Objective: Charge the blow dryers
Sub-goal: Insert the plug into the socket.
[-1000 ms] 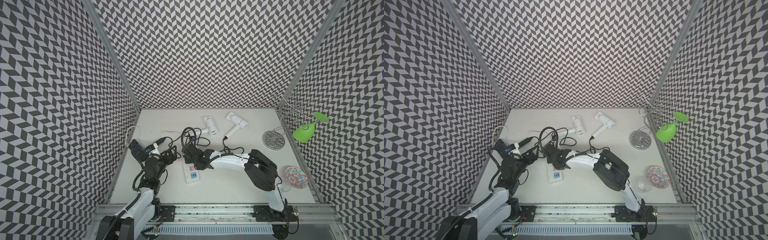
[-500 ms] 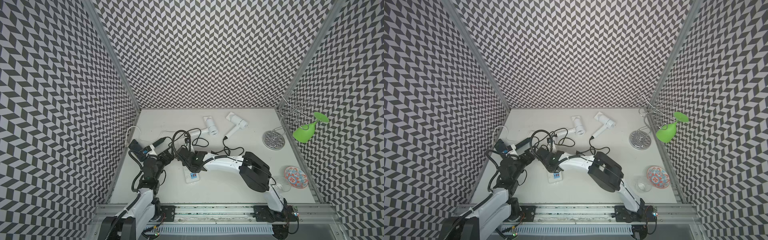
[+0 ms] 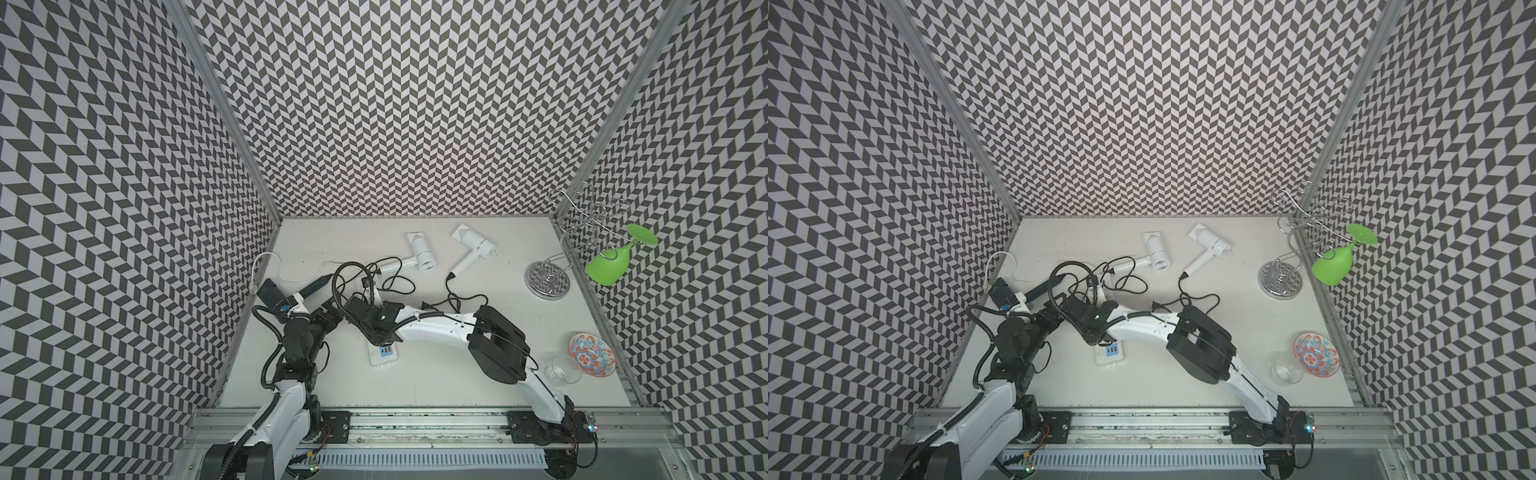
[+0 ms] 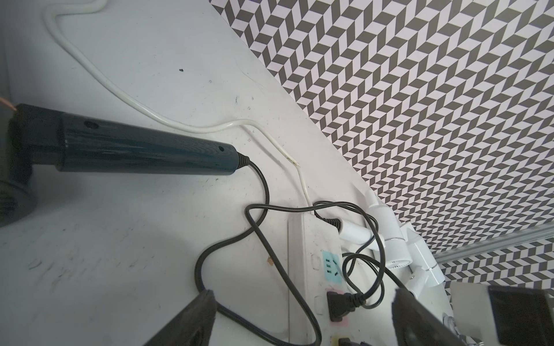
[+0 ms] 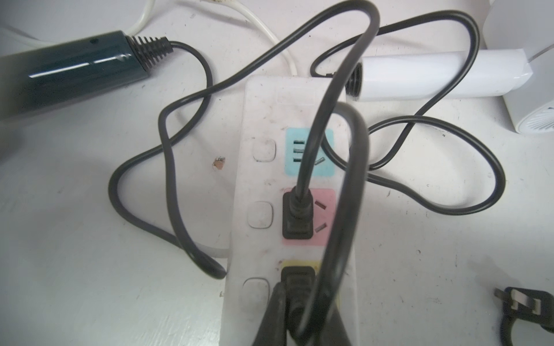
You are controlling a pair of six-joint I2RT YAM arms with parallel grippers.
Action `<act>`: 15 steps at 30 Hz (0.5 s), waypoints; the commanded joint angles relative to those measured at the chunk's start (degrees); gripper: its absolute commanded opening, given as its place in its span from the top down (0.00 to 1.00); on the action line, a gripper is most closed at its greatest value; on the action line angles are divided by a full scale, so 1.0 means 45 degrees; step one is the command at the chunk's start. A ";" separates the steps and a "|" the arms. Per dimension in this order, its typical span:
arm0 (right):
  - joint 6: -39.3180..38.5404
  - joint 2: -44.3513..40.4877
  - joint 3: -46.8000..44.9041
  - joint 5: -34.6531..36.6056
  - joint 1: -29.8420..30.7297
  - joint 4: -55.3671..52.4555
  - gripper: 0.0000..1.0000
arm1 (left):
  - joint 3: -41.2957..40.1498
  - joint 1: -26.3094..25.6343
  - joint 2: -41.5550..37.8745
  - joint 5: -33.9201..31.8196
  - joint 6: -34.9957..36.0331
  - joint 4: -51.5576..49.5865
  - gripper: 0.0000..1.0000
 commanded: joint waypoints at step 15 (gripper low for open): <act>0.0985 0.0966 -0.1206 -0.1364 0.0137 0.0026 1.00 | -0.0090 0.0079 -0.0229 -0.0382 -0.0094 -0.0213 0.07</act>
